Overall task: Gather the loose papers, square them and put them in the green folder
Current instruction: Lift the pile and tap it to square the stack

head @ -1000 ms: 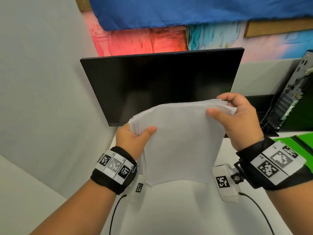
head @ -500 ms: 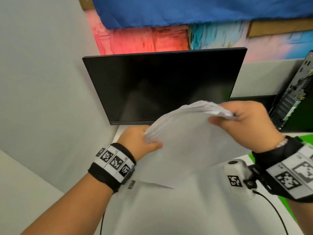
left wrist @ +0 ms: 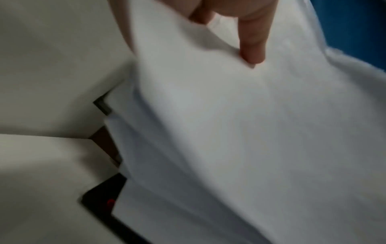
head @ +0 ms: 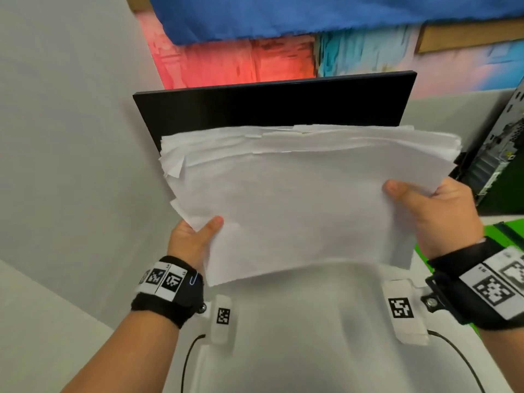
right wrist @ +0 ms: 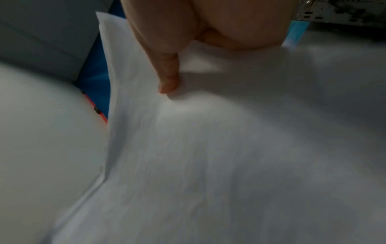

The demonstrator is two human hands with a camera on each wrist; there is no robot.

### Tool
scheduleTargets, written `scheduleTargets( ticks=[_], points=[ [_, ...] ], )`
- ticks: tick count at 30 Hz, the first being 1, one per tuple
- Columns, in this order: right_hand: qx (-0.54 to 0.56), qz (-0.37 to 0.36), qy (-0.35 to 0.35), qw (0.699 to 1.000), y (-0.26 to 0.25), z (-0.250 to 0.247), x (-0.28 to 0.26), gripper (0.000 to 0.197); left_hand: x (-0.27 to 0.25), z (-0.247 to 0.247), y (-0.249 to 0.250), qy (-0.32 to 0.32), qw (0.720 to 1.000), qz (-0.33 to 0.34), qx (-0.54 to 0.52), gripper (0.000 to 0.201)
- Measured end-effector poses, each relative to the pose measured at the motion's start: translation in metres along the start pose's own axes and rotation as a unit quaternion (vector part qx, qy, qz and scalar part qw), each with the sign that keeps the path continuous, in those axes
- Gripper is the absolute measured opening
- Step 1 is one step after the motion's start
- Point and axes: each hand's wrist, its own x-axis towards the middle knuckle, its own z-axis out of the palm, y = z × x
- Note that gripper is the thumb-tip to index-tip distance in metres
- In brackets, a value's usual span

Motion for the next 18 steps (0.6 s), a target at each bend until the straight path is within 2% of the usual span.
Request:
scheduleTargets(
  ticks=[1,3,6,9,12,16,18],
  points=[
    [-0.002,-0.004,0.003,1.0,0.006,-0.001,-0.002,0.022,-0.002,0.003,-0.002,0.02,1.0,0.021,0.013,0.021],
    [-0.031,0.002,0.002,1.0,0.022,-0.001,-0.009,0.03,-0.009,0.007,-0.007,0.031,0.998,0.047,0.036,0.024],
    [-0.086,0.071,0.009,0.994,0.06,-0.001,-0.025,0.025,-0.02,0.012,-0.024,0.034,0.994,0.032,0.101,0.026],
    [-0.078,0.142,0.021,0.987,0.085,-0.003,-0.036,0.021,-0.028,0.017,-0.039,0.054,0.982,0.003,0.181,0.018],
    [-0.071,0.158,0.043,0.984,0.086,-0.006,-0.031,0.019,-0.026,0.014,-0.041,0.072,0.985,-0.003,0.158,0.022],
    [-0.07,0.138,0.022,0.988,0.079,-0.011,-0.021,0.022,-0.024,0.012,-0.029,0.05,0.99,0.08,0.106,0.034],
    [-0.07,0.134,0.001,0.989,0.078,-0.012,-0.021,0.022,-0.023,0.014,-0.023,0.041,0.989,0.107,0.089,0.034]
  ],
)
